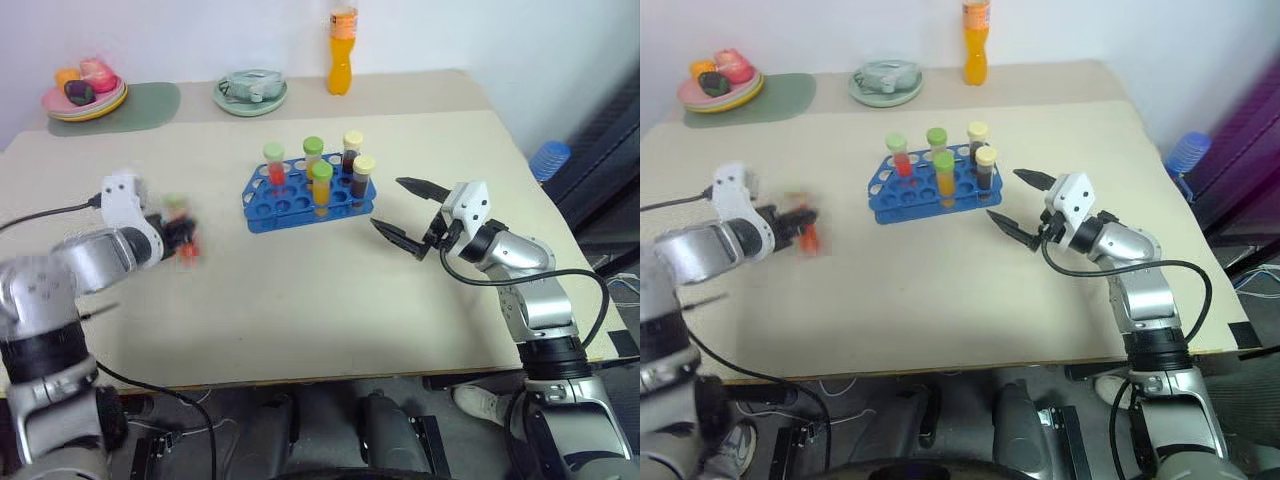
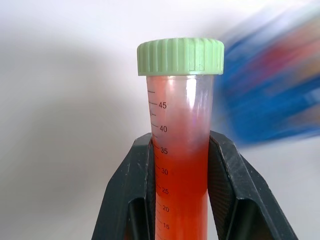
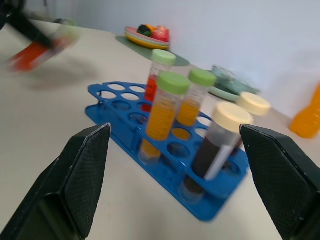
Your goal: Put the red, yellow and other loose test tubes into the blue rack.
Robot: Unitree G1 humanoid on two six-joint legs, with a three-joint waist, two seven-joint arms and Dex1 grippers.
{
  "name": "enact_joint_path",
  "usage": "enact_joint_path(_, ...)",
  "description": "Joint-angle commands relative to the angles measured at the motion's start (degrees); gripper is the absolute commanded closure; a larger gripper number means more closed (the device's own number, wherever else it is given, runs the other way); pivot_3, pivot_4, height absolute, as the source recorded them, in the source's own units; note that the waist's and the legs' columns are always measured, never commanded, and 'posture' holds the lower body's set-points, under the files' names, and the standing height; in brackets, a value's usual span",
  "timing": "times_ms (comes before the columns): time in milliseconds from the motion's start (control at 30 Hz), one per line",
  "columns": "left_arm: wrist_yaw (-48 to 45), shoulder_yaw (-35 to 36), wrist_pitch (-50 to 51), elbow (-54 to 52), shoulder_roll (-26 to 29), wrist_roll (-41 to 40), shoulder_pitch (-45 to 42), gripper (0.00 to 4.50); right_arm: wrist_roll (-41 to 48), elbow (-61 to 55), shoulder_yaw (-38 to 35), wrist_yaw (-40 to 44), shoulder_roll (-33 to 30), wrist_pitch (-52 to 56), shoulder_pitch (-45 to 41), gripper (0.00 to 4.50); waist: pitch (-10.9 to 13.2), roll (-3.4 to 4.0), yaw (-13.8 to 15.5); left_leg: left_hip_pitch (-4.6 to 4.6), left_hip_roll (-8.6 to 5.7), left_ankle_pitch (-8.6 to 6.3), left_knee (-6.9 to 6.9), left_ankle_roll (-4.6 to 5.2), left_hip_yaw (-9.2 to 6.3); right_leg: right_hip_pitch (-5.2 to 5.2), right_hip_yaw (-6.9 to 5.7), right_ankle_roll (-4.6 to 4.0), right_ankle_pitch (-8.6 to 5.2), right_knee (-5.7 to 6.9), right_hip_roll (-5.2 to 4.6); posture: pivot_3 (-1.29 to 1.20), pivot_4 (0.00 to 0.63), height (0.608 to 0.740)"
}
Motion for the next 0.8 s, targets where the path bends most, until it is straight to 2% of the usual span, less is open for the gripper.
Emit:
enact_joint_path(33, -6.7, -1.3, -13.1, -4.1, -0.2, 6.9, 0.2, 3.73, 0.3, -0.8, -1.2, 0.1, -0.3, -0.5, -0.5, 0.26, 0.0, 0.05, 0.4, 0.01, 0.00, 0.00, -0.01, 0.00, 0.00, 0.02, 0.00, 0.00, 0.00, -0.01, 0.00, 0.00, 0.150, 0.740)
enact_joint_path(167, -14.7, -4.7, -32.4, -2.0, -5.8, 15.5, -1.3, 3.73, 0.8, -2.1, -2.2, -0.8, -1.0, 1.4, 0.8, 0.26, 0.0, 0.03, 0.6, 0.03, -0.05, -0.05, 0.02, 0.09, 0.02, 0.15, -0.01, 0.00, 0.00, -0.16, -0.02, 0.00, 0.150, 0.740)
enact_joint_path(400, -24.2, -15.8, -49.7, 8.0, -10.5, 28.2, -2.3, 3.73, 4.1, -8.7, -4.8, -2.5, -1.5, 7.5, 5.8, 0.26, 0.0, 0.03, 0.3, 0.03, -0.05, -0.12, 0.02, 0.22, 0.04, 0.14, -0.02, 0.01, 0.00, -0.14, -0.02, 0.00, 0.150, 0.740)
enact_joint_path(533, -27.7, -21.3, -60.9, 18.6, -14.2, 35.5, -3.5, 3.73, 7.0, -14.1, -7.4, -2.8, -3.2, 12.3, 10.7, 0.26, 0.0, 0.05, 0.5, 0.04, -0.03, -0.22, 0.01, 0.39, 0.04, 0.12, -0.03, 0.02, 0.01, -0.09, 0.00, 0.00, 0.150, 0.740)
enact_joint_path(800, -28.0, -22.1, -76.5, 39.3, -20.8, 40.9, -10.8, 3.73, 10.7, -20.7, -10.7, -3.0, -5.7, 17.8, 15.3, 0.26, 0.0, 0.02, 0.4, 0.04, -0.05, -0.31, 0.11, 0.56, 0.05, 0.16, -0.05, 0.07, 0.03, -0.11, -0.02, 0.00, 0.150, 0.740)
